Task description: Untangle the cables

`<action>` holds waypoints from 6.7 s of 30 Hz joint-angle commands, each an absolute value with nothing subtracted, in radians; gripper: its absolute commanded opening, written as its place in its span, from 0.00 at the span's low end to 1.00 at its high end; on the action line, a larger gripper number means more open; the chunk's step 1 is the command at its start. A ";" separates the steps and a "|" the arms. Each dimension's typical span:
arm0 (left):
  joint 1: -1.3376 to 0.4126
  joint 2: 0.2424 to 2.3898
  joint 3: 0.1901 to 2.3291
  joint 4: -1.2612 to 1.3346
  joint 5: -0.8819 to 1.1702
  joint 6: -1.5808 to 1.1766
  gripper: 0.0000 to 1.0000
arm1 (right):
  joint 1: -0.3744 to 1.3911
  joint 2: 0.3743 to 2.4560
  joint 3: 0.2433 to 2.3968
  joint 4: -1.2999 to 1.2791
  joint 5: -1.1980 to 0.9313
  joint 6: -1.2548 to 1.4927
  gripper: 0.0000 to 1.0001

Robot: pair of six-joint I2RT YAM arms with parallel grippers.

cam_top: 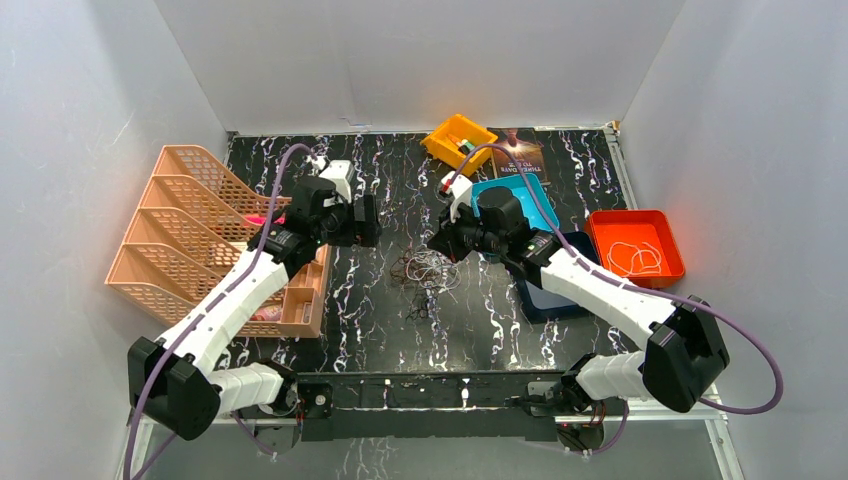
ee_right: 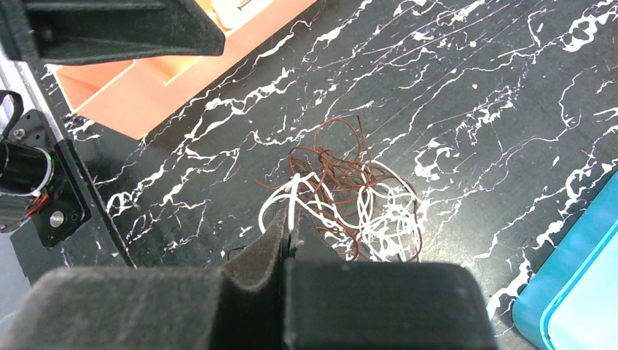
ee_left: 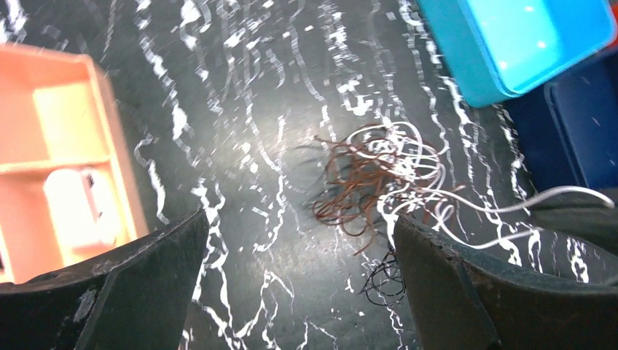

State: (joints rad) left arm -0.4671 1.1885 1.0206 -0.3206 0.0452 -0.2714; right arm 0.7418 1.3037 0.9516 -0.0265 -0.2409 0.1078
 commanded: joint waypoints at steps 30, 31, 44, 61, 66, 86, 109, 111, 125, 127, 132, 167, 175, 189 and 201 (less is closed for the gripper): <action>-0.511 1.202 1.035 -0.119 0.484 -0.062 0.98 | 0.744 1.237 1.053 -0.037 -0.342 0.156 0.00; -0.521 1.213 1.034 -0.118 0.495 -0.053 0.98 | 0.743 1.231 1.056 -0.038 -0.343 0.160 0.00; -0.554 1.238 0.951 0.057 0.630 -0.079 0.94 | 0.742 1.182 1.078 -0.041 -0.363 0.187 0.00; -0.561 1.316 0.954 0.262 0.644 -0.217 0.61 | 0.743 1.161 1.071 -0.024 -0.537 0.191 0.00; -0.560 1.352 0.988 0.263 0.694 -0.242 0.37 | 0.743 1.147 1.061 -0.021 -0.521 0.193 0.00; -0.559 1.292 1.037 0.140 0.577 -0.171 0.00 | 0.743 0.989 0.950 -0.095 -0.240 0.130 0.23; -0.556 1.201 1.010 -0.049 0.445 -0.105 0.42 | 0.744 1.221 0.779 -0.229 -0.284 0.223 0.53; -0.556 1.208 1.015 -0.053 0.448 -0.101 0.42 | 0.744 1.247 0.771 -0.217 -0.259 0.230 0.52; -0.556 1.215 1.023 -0.050 0.460 -0.099 0.43 | 0.742 1.479 0.802 -0.033 -0.225 0.198 0.47; -0.556 1.213 1.024 -0.052 0.458 -0.096 0.43 | 0.742 1.492 0.802 -0.015 -0.233 0.195 0.37; -0.556 1.207 1.021 -0.054 0.450 -0.092 0.43 | 0.742 1.450 0.791 0.006 -0.243 0.192 0.14; -0.585 1.345 0.960 0.051 0.750 -0.068 0.77 | 0.741 1.138 0.966 -0.146 -0.219 0.086 0.00; -0.604 1.397 0.950 0.114 0.735 -0.116 0.71 | 0.742 1.130 0.985 -0.152 -0.263 0.091 0.00; -0.606 1.415 1.014 0.103 0.685 -0.167 0.02 | 0.743 1.096 0.930 -0.134 -0.248 0.107 0.00; -0.605 1.338 1.047 0.033 0.652 -0.133 0.00 | 0.742 0.975 0.826 -0.045 -0.169 0.128 0.34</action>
